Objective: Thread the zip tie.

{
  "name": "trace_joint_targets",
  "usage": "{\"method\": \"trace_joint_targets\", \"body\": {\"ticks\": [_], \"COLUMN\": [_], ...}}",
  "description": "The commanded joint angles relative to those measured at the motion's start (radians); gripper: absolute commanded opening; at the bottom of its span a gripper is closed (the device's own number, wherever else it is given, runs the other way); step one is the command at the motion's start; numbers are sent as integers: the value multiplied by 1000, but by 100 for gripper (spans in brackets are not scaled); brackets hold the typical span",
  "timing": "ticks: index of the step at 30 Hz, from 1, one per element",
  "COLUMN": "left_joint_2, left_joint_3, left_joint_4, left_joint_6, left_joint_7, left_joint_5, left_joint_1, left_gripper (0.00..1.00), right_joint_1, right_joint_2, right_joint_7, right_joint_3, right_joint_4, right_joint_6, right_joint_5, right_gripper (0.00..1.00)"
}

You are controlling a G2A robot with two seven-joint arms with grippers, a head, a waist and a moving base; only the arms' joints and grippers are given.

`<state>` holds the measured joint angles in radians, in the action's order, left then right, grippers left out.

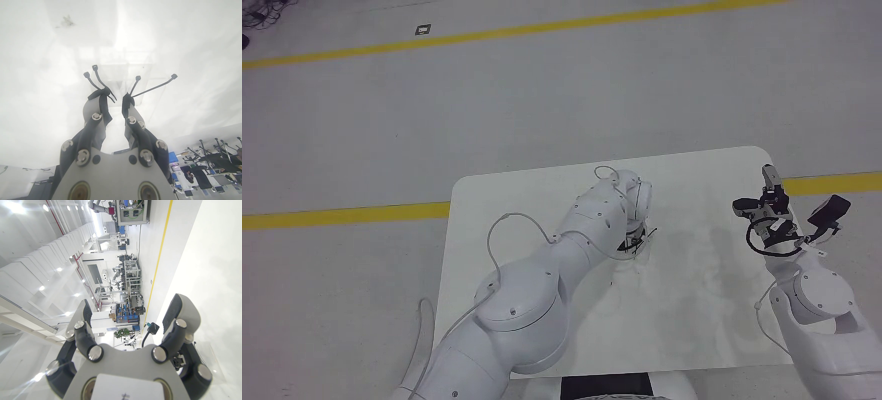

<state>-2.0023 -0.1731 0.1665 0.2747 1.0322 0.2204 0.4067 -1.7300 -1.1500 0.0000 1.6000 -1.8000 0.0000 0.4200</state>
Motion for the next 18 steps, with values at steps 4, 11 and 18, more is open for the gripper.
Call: {"method": "trace_joint_targets", "body": {"ticks": [4,11,18], "left_joint_2": [0,0,0], "left_joint_3": [-2,-9,-7], "left_joint_4": [-2,-5,-2], "left_joint_6": [5,-1,4], "left_joint_7": [-13,-33,-47], "left_joint_5": [-2,-15,-9], "left_joint_1": [3,4,4], "left_gripper": [18,17,15], "right_joint_1": [0,0,0], "right_joint_2": [0,0,0], "right_joint_7": [0,0,0], "right_joint_3": [0,0,0], "right_joint_4": [0,0,0], "right_joint_6": [0,0,0], "right_joint_5": [0,0,0], "right_gripper": [100,100,100]}}
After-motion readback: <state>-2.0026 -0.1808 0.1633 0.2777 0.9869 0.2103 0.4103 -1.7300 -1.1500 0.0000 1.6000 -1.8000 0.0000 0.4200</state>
